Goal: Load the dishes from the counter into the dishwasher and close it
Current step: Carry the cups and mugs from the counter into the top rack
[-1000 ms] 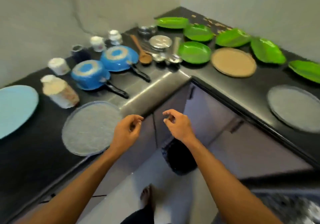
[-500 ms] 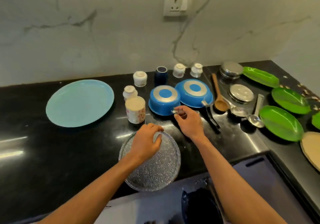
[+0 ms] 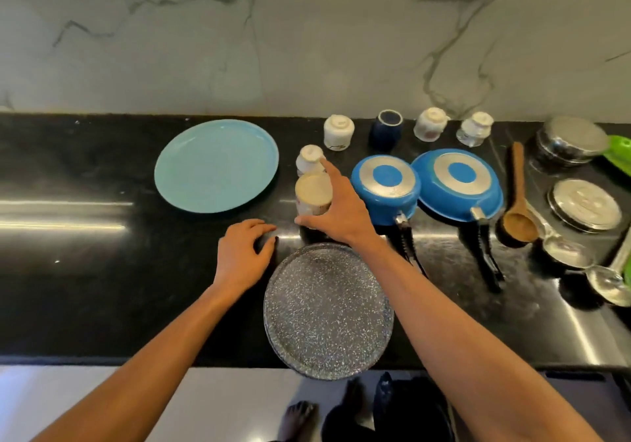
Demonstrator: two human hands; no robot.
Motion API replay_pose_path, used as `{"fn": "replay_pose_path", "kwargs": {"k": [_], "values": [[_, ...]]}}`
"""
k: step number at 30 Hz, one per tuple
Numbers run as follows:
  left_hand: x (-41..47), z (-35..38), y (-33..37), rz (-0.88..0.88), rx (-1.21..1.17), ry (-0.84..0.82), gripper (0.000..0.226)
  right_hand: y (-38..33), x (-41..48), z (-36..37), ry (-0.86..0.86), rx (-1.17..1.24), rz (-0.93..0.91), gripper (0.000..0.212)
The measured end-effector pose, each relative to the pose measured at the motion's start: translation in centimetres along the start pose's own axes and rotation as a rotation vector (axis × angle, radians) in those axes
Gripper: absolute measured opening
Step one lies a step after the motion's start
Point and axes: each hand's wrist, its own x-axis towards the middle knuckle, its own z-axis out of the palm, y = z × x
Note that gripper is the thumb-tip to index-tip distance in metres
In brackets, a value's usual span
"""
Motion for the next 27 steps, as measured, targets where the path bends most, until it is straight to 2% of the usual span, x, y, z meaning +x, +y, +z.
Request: {"fn": "replay_pose_path", "kwargs": {"k": [5, 9, 12, 16, 21, 24, 27], "values": [[-0.3, 0.8, -1.1, 0.016, 0.135, -0.067, 0.037, -0.1, 0.5, 0.9, 0.047, -0.059, 0.056, 0.095], [-0.3, 0.7, -1.0, 0.008, 0.107, -0.049, 0.037, -0.7, -0.2, 0.3, 0.092, -0.085, 0.08, 0.093], [0.1, 0.3, -0.8, -0.005, 0.082, -0.1, 0.033, -1.0, -1.9, 0.1, 0.185, -0.044, 0.106, 0.091], [1.2, -0.5, 1.5, 0.019, -0.214, -0.095, 0.021, -0.9, -4.9, -1.5, 0.33, -0.039, 0.092, 0.091], [-0.4, -0.8, 7.6, 0.137, -0.428, -0.108, 0.016, -0.3, -10.5, -4.2, 0.471, -0.171, 0.13, 0.092], [-3.6, 0.5, 11.9, 0.218, -0.505, -0.188, 0.017, 1.2, -16.1, -6.2, 0.576, -0.199, 0.212, 0.095], [-8.4, 2.8, 16.2, 0.283, -0.571, -0.361, 0.015, 3.4, -24.0, -7.9, 0.697, -0.233, 0.345, 0.093]]}}
